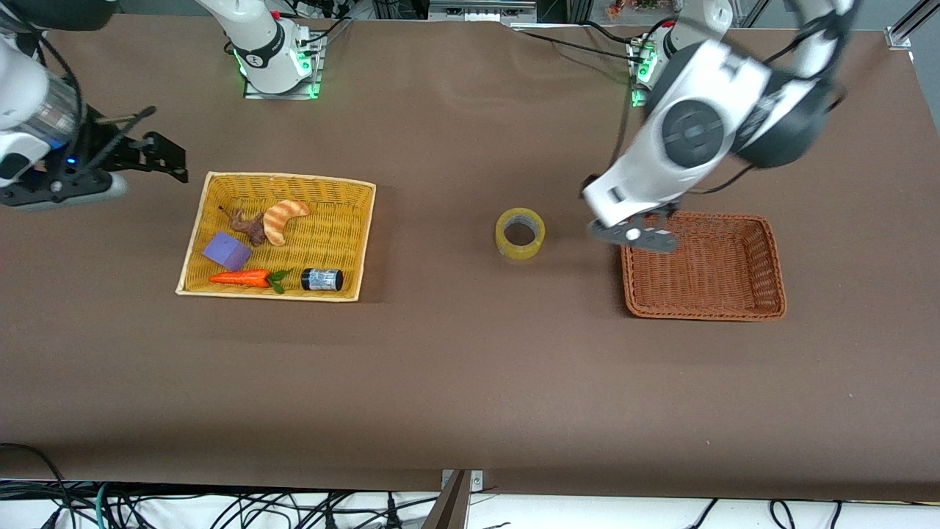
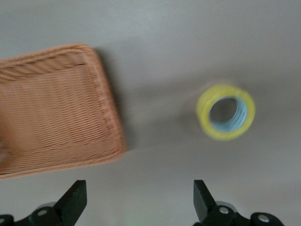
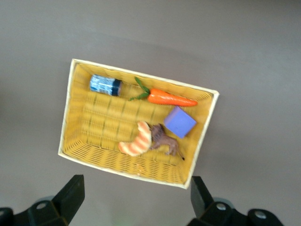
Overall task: Transfer tape with both arms
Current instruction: 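Release the tape with the right gripper while the left gripper reaches it, then grasp the tape roll with the left gripper and lift it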
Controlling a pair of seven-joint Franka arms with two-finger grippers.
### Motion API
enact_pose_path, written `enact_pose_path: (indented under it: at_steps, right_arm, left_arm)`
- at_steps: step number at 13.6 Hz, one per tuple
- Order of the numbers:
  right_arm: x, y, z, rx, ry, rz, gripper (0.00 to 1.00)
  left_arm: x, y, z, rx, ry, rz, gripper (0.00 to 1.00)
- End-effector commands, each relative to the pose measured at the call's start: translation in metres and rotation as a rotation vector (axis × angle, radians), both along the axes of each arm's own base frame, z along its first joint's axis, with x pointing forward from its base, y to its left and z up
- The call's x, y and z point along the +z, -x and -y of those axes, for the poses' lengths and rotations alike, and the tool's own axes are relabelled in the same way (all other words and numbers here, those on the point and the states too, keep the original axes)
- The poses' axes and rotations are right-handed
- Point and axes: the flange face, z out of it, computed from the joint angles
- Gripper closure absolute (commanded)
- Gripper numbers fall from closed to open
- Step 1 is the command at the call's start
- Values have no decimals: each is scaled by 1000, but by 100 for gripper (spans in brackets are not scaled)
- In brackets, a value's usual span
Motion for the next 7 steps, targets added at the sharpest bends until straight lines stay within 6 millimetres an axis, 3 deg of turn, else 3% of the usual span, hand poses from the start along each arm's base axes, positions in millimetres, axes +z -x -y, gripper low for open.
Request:
enact_pose_path:
  at_steps: [1,3,5,7]
  right_arm:
    - [-1,4,5,8,0,-10,0]
    - [-3,2,7,-2,5,-8,0]
    - [-3,0,11,-8,22,-6,0]
    - [6,-2,10,-1,44,8,0]
  left_arm:
    - [-65,-8,34,50,-36,12,0]
    - [-122,-10,39,40,-38,-38,0]
    - [-150,5,69,3,-20,-43,0]
    - [-180,15,77,14,-39,-79,0]
